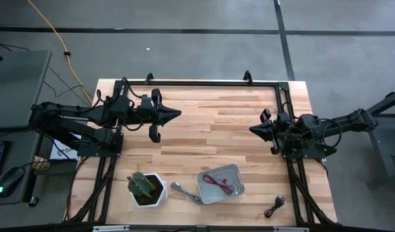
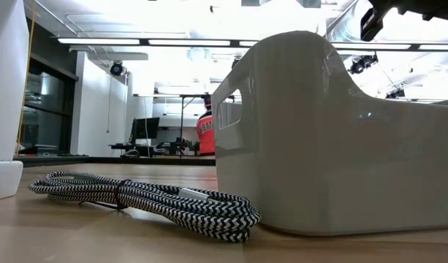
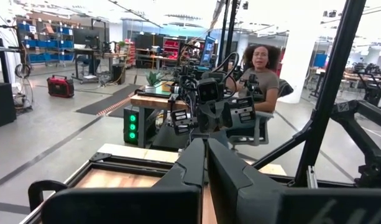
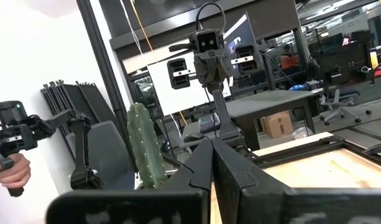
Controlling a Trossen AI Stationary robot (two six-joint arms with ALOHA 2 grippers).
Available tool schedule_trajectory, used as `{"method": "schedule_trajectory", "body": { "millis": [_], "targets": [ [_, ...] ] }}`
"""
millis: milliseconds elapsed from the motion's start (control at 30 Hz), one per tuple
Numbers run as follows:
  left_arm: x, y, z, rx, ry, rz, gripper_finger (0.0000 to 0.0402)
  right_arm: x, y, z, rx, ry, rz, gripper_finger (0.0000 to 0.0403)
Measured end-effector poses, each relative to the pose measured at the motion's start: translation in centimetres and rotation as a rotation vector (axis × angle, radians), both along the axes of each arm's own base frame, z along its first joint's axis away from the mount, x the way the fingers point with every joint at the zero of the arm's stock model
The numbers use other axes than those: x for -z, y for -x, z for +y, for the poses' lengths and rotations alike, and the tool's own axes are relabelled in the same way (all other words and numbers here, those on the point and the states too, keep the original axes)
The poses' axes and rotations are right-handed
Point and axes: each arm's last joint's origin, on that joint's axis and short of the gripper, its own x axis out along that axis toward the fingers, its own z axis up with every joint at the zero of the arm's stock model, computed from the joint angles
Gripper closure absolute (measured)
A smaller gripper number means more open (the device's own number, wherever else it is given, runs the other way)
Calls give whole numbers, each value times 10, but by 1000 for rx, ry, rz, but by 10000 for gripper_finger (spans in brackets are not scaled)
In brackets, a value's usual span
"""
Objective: Pick and place USB-C Cables
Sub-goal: Put the black charger cable into the gray bin
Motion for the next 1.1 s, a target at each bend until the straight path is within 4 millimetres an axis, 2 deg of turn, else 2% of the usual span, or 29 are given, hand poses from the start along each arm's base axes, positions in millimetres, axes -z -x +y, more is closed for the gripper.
{"method": "schedule_trajectory", "body": {
  "millis": [1100],
  "targets": [
    [0, 0, 0, -13, 25, -5, 401, 2, -1, 0, 9, -18, 23, 402]
  ]
}}
